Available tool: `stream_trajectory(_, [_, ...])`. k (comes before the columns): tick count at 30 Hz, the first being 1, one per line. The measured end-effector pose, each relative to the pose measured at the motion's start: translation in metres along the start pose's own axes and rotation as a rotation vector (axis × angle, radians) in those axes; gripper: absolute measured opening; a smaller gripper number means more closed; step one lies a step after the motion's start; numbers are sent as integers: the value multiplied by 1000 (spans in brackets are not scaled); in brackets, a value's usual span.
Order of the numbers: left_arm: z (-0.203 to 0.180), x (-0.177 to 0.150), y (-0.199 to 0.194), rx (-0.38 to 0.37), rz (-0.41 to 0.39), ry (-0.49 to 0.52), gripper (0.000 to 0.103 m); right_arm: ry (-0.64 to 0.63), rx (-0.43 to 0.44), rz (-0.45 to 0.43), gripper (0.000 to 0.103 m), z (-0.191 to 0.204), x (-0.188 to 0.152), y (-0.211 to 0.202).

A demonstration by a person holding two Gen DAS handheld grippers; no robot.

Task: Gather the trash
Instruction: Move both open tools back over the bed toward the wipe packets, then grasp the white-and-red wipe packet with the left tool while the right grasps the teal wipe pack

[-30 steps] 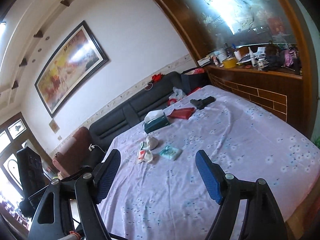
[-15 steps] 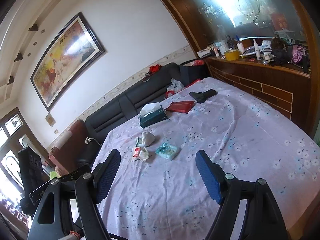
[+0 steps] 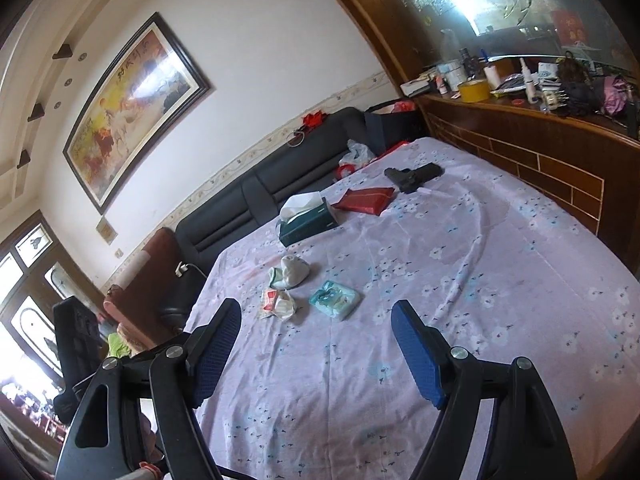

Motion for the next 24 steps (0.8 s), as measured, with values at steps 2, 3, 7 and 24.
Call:
stream_trajectory(2, [8, 4, 4, 15, 8, -14, 82, 6, 12, 15, 81, -1, 0, 6])
stream_trajectory(3, [15, 7, 6, 36, 8, -22, 82, 9, 26, 27, 81, -2, 0, 12])
stream_trajectory(7, [39, 21, 16, 80, 14, -64, 82, 11, 53, 70, 81, -3, -3, 34])
stream_trajectory(24, [99, 60, 160, 131, 249, -333, 82, -159, 98, 483, 81, -38, -42, 221])
Point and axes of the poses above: each gripper's, at about its wrist camera, not at the fingertips, and y roughly the way its jaws point, z to its left, x to its top, the point moved 9 cm from there along y, roughly the way its jaws point, and after that the axes turned 8 degrees about x, right-handed, at the moved point
